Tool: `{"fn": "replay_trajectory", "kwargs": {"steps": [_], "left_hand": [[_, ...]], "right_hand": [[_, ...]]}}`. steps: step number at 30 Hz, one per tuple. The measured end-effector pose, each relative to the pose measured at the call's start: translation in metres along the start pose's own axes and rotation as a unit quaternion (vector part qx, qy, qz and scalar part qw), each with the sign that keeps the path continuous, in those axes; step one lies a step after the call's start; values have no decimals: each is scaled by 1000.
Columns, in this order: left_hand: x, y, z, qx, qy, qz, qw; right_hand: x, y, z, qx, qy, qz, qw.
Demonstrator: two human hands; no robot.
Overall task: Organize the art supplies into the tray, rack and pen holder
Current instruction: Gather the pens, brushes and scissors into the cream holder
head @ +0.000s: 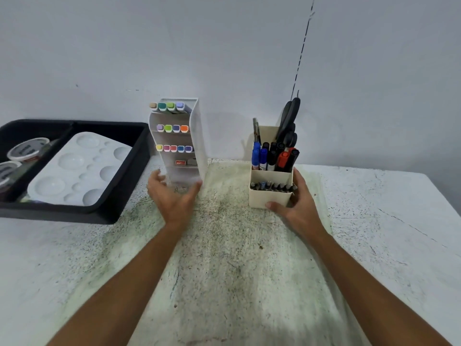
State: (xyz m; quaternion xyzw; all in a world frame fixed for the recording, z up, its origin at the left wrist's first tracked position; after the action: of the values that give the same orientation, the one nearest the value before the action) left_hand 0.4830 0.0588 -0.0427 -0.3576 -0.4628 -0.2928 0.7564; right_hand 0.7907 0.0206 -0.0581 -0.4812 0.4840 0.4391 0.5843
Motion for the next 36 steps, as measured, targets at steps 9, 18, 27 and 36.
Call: {"fn": "replay_trajectory", "kwargs": {"steps": [9, 18, 27, 36], "left_hand": [[-3, 28, 30, -75, -35, -46, 995], [-2, 48, -8, -83, -65, -54, 993], [16, 75, -40, -112, -73, -63, 989], [28, 79, -42, -120, -57, -81, 988]], "right_hand": [[3, 1, 2, 19, -15, -15, 1000], [2, 0, 0, 26, -22, -27, 999], [-1, 0, -2, 29, -36, -45, 998], [-3, 0, -2, 25, -43, -44, 998]]}}
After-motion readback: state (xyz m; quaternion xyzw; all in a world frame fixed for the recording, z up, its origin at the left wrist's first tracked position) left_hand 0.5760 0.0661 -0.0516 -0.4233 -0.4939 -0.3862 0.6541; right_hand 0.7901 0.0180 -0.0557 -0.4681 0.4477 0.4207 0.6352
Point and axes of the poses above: each hand's wrist, its own z-axis towards the middle knuckle, its own y-axis out of the palm, x = y × z, the point moved 7 cm from there along z, towards the middle knuckle, and after that the axes turned 1 degree about y, right-handed, at the moved point
